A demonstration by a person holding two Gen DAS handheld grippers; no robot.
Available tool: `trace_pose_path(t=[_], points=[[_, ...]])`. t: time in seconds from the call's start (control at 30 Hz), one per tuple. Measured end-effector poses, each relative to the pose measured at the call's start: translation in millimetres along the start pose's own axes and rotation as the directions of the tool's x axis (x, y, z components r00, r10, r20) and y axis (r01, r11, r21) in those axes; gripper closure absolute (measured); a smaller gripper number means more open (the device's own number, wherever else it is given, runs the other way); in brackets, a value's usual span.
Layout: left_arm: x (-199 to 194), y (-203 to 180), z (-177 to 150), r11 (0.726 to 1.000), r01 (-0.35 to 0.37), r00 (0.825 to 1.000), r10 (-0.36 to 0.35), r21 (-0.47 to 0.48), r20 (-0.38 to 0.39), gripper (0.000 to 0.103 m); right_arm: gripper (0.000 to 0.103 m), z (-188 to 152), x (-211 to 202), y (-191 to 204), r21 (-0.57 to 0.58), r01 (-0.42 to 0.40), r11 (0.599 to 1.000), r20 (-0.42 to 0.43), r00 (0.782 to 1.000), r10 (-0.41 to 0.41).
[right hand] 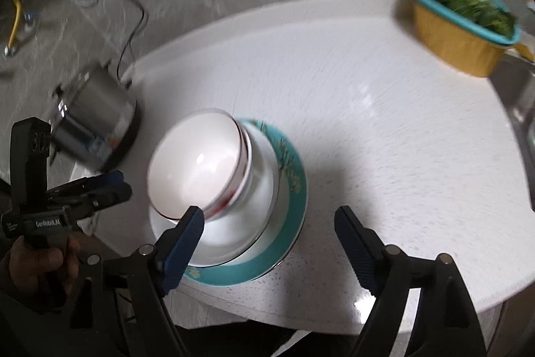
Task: Organize plates and bowls
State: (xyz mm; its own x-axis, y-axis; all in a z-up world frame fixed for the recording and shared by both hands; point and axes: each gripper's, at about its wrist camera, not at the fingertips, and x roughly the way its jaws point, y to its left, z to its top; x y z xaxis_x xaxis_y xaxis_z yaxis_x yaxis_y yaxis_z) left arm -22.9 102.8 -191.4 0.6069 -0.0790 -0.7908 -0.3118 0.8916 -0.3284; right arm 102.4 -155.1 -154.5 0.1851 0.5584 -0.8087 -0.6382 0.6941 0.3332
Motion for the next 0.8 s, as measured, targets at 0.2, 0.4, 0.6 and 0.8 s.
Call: trace_pose_path(t=[0.2,0.4,0.6,0.8], points=[[-13,-16,-4,0.999,0.007,1.0,-0.008,0.037,0.007,0.0,0.0,-2,-42,12,0.061,0.018,0.998,0.153,0.988,-0.027],[-34,-41,-26,0.99,-0.072,0.997,0.066,0.121,0.05,0.0,0.0,-15,-55,38,0.071,0.059,0.996,0.217,0.973,-0.073],[-67,-47,-29,0.989,-0.115,0.986,0.102,0.096,0.13,0.0,0.0,-37,-81,57,0.154,0.122,0.98,0.244,0.957,-0.158],[-77,-37,-27,0.987,-0.09,0.988,0.072,0.131,0.134,0.0,0.0,-49,-97,80,0.22,0.242,0.945,0.272,0.915,-0.298]])
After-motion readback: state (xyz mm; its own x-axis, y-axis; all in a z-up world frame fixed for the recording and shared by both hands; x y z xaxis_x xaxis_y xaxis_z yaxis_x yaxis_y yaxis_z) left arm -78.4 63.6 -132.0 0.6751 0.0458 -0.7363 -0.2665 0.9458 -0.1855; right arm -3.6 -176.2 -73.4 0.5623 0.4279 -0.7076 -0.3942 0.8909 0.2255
